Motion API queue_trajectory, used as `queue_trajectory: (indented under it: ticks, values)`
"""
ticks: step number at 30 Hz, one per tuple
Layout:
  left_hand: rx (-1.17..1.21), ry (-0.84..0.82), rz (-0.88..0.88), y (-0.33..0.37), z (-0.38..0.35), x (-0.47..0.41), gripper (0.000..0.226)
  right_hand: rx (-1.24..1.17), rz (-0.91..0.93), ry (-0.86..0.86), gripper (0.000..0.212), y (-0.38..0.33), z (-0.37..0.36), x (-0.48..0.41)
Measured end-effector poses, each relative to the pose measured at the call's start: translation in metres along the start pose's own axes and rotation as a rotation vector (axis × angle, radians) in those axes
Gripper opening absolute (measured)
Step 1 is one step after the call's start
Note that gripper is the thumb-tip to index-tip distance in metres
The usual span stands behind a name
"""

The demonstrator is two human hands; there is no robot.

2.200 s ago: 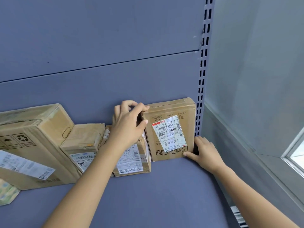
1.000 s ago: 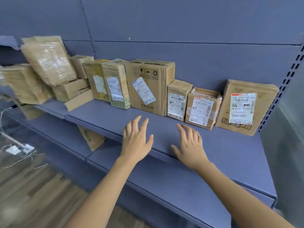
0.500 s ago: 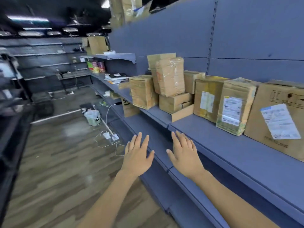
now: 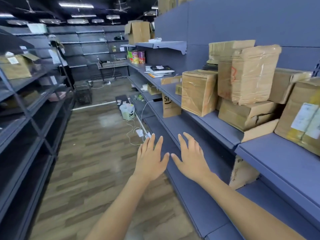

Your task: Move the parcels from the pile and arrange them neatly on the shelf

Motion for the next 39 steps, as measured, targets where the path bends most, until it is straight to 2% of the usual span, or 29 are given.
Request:
queue_trajectory:
  ticks: [7,14,19,26,30,34,39]
  values:
    - [-0.049,-0.021,0.053,-0.058,-0.025,-0.115,0.063,-0.035,-0.009,-0.067,0.072,0.021,-0.045,-0.135]
    - [-0.040,-0.033,0.135,-0.134,-0.036,-0.198,0.064,-0.027,0.027,-0.146,0.068,0.012,-0.093,-0.241]
    - [-0.025,-0.064,0.067,-0.165,-0.056,-0.280,0.063,-0.011,-0.036,-0.122,0.065,0.031,-0.116,-0.311]
    - [-0.028,-0.142,-0.217,-0.181,-0.081,-0.412,0.064,-0.029,-0.265,0.045,0.063,0.069,-0.124,-0.407]
    - [0.013,-0.182,-0.320,-0.195,-0.082,-0.476,0.064,-0.167,-0.438,0.158,0.069,0.084,-0.129,-0.442]
    - [0.126,-0.248,-0.374,-0.192,-0.102,-0.524,0.064,-0.370,-0.632,0.388,0.072,0.108,-0.133,-0.455]
    - [0.215,-0.341,-0.491,-0.169,-0.134,-0.556,0.066,-0.337,-0.834,0.624,0.076,0.157,-0.112,-0.476]
Point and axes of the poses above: each hand's wrist, its own x-axis away from the middle knuckle, its own z-axis out of the back of the hand, y = z × x, the point moved 8 cm from there along -x, towards the middle knuckle, and after that the axes turned 4 degrees about -x, right-handed, at the moved point
